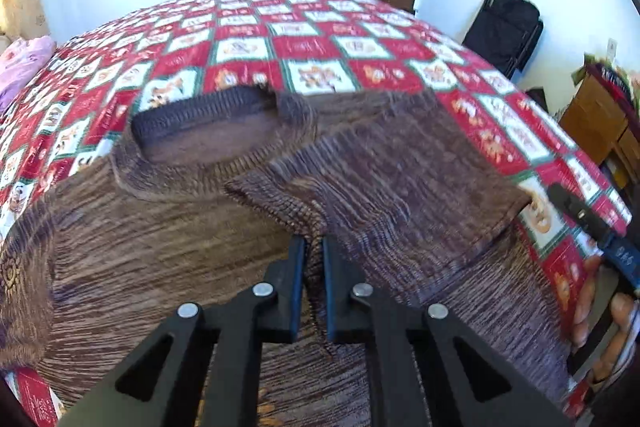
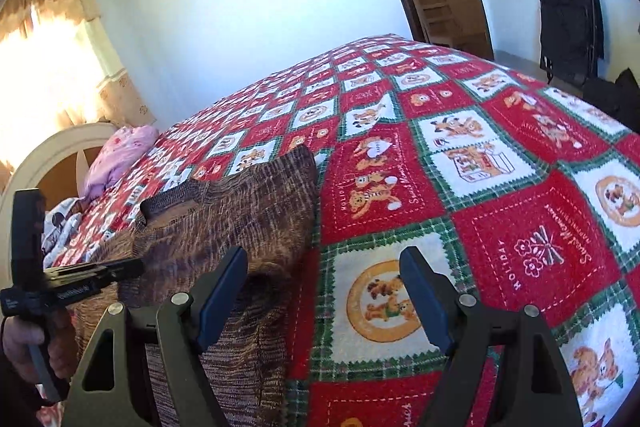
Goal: Fold small clothes
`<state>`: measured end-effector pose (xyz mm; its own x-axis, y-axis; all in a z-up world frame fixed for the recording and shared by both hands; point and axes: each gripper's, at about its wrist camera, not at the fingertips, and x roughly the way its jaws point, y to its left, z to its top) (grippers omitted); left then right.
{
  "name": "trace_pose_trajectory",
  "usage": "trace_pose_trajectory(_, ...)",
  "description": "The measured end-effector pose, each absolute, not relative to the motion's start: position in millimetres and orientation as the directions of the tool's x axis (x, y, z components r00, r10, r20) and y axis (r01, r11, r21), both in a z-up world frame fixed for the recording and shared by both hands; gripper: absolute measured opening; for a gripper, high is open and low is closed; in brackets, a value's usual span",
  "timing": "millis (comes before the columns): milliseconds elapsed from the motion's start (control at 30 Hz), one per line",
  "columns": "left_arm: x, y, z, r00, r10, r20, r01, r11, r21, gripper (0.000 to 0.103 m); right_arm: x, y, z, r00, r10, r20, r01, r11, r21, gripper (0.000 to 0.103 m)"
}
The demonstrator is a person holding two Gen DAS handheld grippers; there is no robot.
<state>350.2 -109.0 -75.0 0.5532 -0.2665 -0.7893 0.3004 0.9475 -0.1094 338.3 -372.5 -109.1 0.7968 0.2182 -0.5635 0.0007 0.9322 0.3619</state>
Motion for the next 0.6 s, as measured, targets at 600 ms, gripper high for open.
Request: trace_pose_trajectory(600, 368.2, -69.8, -97.3, 0.56, -0.144, -0.816, 0.214, 0.976, -0.026, 0.014, 354.8, -340.9, -111.4, 0.721, 0.172, -0.671, -0.035, 0.977, 0.212, 0.079)
